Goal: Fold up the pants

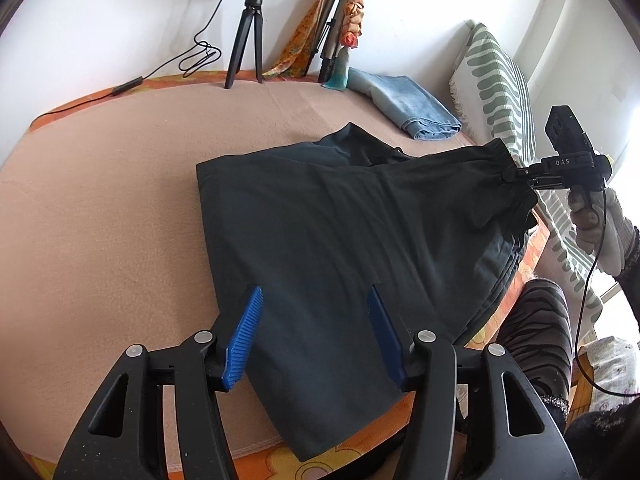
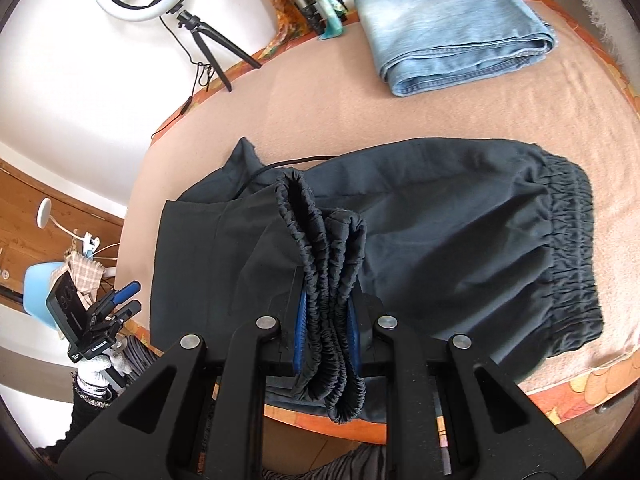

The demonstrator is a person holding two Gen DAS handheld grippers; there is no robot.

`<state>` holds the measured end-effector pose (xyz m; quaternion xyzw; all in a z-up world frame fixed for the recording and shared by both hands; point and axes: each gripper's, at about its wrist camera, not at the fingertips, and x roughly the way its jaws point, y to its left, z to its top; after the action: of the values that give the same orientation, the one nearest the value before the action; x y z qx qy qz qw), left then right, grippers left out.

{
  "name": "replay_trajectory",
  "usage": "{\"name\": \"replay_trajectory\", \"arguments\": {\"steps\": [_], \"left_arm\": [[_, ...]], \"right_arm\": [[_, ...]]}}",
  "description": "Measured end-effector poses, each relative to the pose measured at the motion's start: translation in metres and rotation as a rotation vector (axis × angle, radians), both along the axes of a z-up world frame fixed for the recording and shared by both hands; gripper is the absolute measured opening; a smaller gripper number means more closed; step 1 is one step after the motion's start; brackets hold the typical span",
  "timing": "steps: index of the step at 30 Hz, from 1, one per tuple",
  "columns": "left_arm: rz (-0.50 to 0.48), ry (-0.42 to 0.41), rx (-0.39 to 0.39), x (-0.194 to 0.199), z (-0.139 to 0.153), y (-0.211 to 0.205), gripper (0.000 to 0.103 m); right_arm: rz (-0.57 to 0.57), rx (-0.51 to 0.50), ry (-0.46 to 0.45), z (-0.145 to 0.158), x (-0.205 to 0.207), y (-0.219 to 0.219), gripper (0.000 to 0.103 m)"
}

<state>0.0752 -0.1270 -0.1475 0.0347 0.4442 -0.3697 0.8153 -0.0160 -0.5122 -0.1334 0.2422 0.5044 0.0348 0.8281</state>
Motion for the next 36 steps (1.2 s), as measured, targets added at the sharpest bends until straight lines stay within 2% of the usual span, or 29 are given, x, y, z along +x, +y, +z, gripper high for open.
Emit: {"name": "replay_trajectory", "arguments": {"steps": [7,18,21,22,23,27,28,31,36], "left_arm": [[-0.018,0.018,0.011,0.0,-0.005,-0.017,0.058],[-0.017,0.045,0.038,-0.004,-0.017,-0.029,0.058],[-0.001,0.052,0.04,-0.005,-0.019,-0.028,0.058],[0.008,0.057,0.037,-0.004,-0.02,-0.027,0.058],[0.02,0.065,0.033,-0.004,-0.022,-0.026,0.058],[0.059,0.085,0.041,-0.002,-0.027,-0.022,0.058],[0.074,0.092,0.039,-0.002,-0.028,-0.02,0.058],[0.113,0.122,0.024,-0.002,-0.034,-0.013,0.058],[0.132,0.158,-0.012,-0.008,-0.042,-0.004,0.058]], "right_arm": [[-0.053,-0.06,0.023,-0.004,-0.007,-0.045,0.018],[-0.088,-0.134,0.059,-0.028,-0.006,-0.08,0.018],[-0.088,-0.21,0.064,-0.028,-0.008,-0.075,0.028],[-0.096,-0.237,0.064,-0.026,-0.009,-0.073,0.036],[-0.108,-0.262,0.058,-0.022,-0.011,-0.071,0.039],[-0.116,-0.321,-0.023,0.005,-0.022,-0.058,0.039],[-0.117,-0.324,-0.047,0.013,-0.024,-0.053,0.04],[-0.092,-0.279,-0.124,0.033,-0.028,-0.032,0.053],[0.025,-0.196,-0.191,0.046,-0.014,0.024,0.054]]}}
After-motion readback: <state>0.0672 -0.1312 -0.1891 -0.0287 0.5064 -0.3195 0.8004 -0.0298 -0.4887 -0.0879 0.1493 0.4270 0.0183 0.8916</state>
